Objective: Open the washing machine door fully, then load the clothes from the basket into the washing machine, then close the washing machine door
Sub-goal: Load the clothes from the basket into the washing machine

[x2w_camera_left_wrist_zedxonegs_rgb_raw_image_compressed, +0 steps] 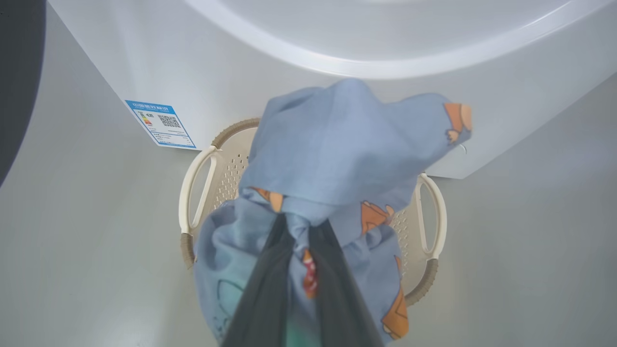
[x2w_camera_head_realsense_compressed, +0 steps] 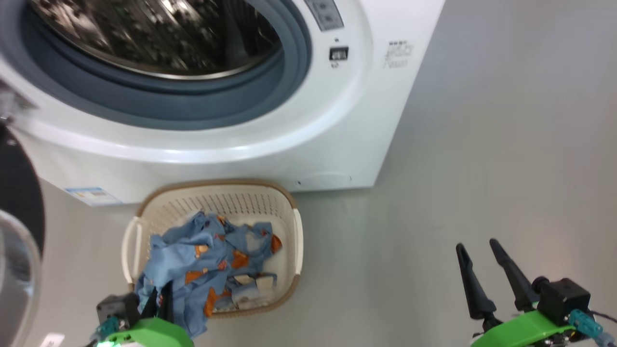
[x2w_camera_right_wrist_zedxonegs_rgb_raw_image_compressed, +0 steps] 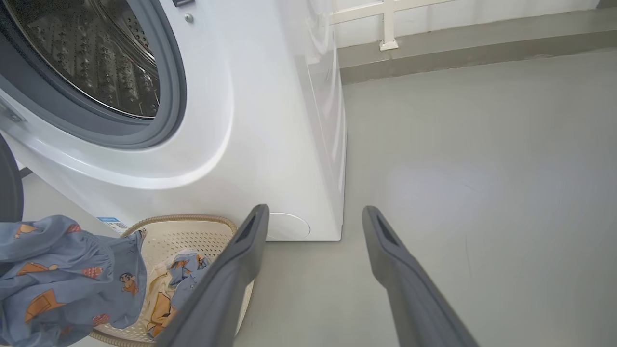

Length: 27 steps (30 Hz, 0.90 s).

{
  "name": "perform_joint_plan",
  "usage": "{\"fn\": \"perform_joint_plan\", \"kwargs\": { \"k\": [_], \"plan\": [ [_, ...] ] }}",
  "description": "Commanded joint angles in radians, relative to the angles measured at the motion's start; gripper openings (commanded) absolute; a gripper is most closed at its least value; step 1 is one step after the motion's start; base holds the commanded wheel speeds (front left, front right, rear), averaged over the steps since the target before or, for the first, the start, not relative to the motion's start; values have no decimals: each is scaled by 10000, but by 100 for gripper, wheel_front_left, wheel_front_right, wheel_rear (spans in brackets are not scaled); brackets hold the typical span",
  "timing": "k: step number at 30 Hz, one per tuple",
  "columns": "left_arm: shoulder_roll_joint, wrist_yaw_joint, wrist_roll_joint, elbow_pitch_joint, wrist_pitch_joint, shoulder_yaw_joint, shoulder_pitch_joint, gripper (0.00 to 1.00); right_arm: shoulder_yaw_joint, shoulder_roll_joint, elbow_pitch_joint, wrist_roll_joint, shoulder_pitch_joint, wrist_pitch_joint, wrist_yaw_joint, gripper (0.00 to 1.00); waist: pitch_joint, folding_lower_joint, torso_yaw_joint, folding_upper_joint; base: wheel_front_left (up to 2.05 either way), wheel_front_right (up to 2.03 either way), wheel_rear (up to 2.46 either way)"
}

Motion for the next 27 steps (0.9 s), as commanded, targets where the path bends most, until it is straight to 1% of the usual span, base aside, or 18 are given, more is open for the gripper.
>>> {"fn": "perform_joint_plan", "kwargs": {
  "k": [1,12,18,27],
  "plan": [
    [143,50,77,-399,-104,390,275,0,225,-2,-155,-162,200,-118,16,100,-1088,0,558,-1,0,0,0],
    [38,219,329,-2636,-104,658,1923,0,127,168,-92,-196,938,-118,16,100,-2460,0,1135,-1,0,0,0],
    [33,257,514,-3380,-104,749,2755,0,-78,225,-170,-357,1430,-118,16,100,-3055,0,1438,-1,0,0,0],
    [29,5,671,-4455,-105,828,3295,0,-278,275,-351,-602,1757,-118,16,100,-3464,0,1674,-1,0,0,0]
  ]
}}
